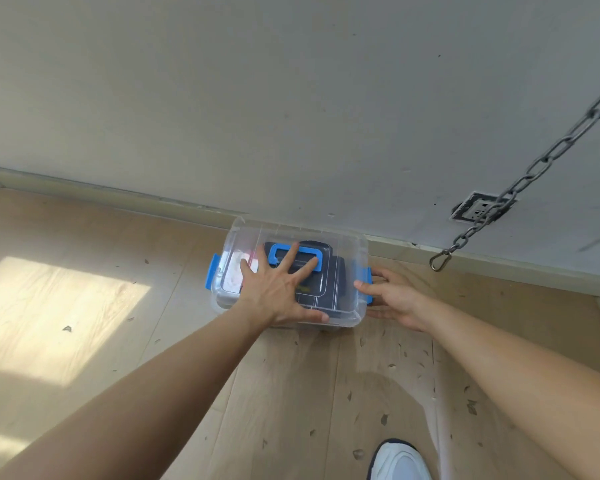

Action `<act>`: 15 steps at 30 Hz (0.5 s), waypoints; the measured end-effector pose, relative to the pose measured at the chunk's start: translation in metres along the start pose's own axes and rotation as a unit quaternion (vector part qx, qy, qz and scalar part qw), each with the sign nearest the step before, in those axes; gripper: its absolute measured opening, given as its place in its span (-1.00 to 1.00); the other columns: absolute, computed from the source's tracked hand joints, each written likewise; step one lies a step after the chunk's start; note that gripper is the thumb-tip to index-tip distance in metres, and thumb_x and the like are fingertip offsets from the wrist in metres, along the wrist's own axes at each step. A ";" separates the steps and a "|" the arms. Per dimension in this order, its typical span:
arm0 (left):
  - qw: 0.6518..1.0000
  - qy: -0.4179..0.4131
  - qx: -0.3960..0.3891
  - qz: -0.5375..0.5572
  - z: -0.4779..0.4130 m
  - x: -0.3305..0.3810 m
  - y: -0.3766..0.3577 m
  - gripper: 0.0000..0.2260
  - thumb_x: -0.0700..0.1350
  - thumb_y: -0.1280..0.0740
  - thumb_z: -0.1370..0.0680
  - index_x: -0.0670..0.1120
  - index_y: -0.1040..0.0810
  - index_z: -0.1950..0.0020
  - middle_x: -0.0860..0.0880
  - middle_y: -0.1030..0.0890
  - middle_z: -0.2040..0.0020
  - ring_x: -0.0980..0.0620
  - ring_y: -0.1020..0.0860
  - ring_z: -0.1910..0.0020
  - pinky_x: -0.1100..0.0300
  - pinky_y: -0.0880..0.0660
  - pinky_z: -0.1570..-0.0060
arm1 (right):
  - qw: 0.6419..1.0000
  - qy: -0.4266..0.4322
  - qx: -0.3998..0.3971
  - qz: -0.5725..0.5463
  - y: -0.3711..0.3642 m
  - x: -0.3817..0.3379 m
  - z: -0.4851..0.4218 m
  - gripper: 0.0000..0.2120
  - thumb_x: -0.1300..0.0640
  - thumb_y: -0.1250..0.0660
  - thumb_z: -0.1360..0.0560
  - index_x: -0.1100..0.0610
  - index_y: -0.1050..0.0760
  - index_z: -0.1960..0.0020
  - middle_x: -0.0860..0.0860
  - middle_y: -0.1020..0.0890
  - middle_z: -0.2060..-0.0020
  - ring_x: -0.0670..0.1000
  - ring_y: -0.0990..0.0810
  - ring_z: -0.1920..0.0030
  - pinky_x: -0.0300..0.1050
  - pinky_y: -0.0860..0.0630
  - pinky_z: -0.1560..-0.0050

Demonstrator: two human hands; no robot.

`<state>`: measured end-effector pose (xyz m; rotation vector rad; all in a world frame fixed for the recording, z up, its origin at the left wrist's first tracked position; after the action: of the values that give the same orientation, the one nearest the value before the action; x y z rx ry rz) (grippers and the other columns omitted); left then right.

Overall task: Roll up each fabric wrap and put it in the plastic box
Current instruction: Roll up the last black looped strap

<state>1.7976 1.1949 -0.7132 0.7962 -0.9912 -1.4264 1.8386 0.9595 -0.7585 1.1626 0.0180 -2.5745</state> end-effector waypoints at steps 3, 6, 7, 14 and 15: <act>1.000 0.012 -0.016 -0.006 -0.003 0.002 -0.004 0.02 0.71 -0.02 -0.25 0.38 0.29 -0.58 0.08 0.23 -0.68 -0.43 0.25 -0.59 -0.55 0.07 -0.43 | 1.000 0.005 0.010 -0.005 0.000 -0.002 0.003 -0.48 0.07 -0.53 -0.47 -0.01 -0.41 -0.36 0.06 -0.65 -0.15 0.13 -0.68 -0.10 0.18 -0.61 -0.19; 0.999 0.015 -0.026 -0.029 0.001 0.009 -0.002 0.01 0.69 -0.07 -0.28 0.35 0.21 -0.61 0.04 0.15 -0.69 -0.46 0.15 -0.60 -0.53 -0.02 -0.43 | 1.000 0.010 0.022 0.001 -0.002 -0.004 0.003 -0.53 0.00 -0.49 -0.50 0.00 -0.42 -0.34 0.06 -0.66 -0.14 0.13 -0.69 -0.07 0.17 -0.62 -0.17; 0.999 0.017 -0.026 -0.039 0.002 0.012 -0.001 0.01 0.69 -0.07 -0.29 0.33 0.20 -0.62 0.03 0.13 -0.70 -0.47 0.13 -0.59 -0.52 -0.05 -0.42 | 1.000 0.010 0.028 0.006 -0.002 -0.004 0.003 -0.52 0.00 -0.50 -0.50 0.00 -0.42 -0.34 0.07 -0.66 -0.13 0.13 -0.69 -0.07 0.16 -0.62 -0.16; 0.996 0.012 -0.026 -0.082 -0.004 0.007 0.002 0.06 0.71 -0.06 -0.25 0.32 0.20 -0.62 0.03 0.09 -0.70 -0.48 -0.04 -0.56 -0.37 -0.33 -0.37 | 0.995 0.046 0.082 0.010 -0.004 -0.008 0.005 -0.55 0.08 -0.52 -0.49 0.11 -0.48 -0.32 0.08 -0.67 -0.08 0.09 -0.70 -0.02 0.08 -0.68 0.00; 0.996 0.013 -0.027 -0.083 -0.008 0.005 0.002 0.08 0.73 -0.05 -0.22 0.32 0.20 -0.62 0.04 0.08 -0.70 -0.48 -0.07 -0.55 -0.35 -0.36 -0.36 | 0.994 0.058 0.096 0.011 -0.004 -0.009 0.005 -0.57 0.10 -0.53 -0.48 0.15 -0.51 -0.29 0.08 -0.68 -0.05 0.09 -0.70 0.00 0.08 -0.69 0.01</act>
<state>1.8051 1.1890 -0.7139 0.8713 -0.8795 -1.5745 1.8391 0.9653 -0.7485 1.3728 -0.2195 -2.5301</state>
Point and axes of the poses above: each hand's wrist, its own z-axis away from the middle knuckle, its own y-axis out of the back of the hand, x = y × z, the point moved 6 cm from there along -z, towards the middle knuckle
